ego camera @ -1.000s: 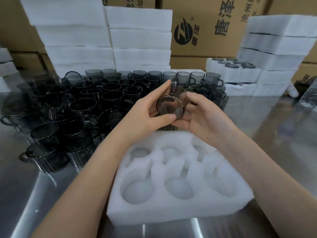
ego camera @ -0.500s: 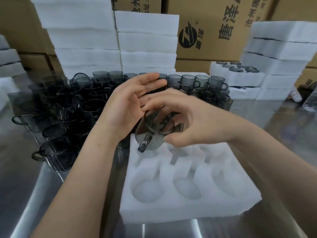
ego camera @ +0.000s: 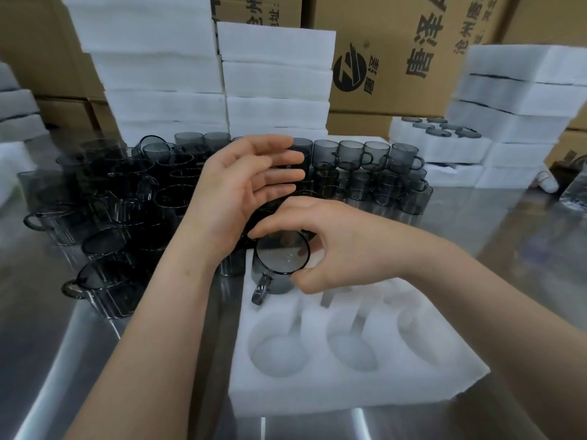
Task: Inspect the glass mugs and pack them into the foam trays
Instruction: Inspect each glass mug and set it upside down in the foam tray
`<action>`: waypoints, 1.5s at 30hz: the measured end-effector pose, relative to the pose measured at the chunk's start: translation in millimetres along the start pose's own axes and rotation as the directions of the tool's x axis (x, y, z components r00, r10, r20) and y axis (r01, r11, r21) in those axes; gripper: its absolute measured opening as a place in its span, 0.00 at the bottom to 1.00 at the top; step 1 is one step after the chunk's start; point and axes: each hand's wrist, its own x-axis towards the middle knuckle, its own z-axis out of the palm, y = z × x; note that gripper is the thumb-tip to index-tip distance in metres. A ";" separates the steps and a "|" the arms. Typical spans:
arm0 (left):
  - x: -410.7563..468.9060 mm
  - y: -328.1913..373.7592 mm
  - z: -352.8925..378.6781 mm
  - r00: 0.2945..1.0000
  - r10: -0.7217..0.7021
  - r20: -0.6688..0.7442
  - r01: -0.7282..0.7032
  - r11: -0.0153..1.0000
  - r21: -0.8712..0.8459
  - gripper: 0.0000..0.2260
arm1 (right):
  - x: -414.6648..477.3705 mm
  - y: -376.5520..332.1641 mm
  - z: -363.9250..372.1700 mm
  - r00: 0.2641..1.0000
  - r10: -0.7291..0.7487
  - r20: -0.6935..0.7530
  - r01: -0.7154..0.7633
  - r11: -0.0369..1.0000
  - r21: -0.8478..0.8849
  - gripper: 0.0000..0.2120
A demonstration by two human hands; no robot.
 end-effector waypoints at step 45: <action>-74.9 -18.3 6.5 0.974 0.035 0.224 -0.215 0.453 0.865 0.26 | -11.4 27.3 8.5 0.964 0.249 -0.095 -0.197 0.907 0.371 0.16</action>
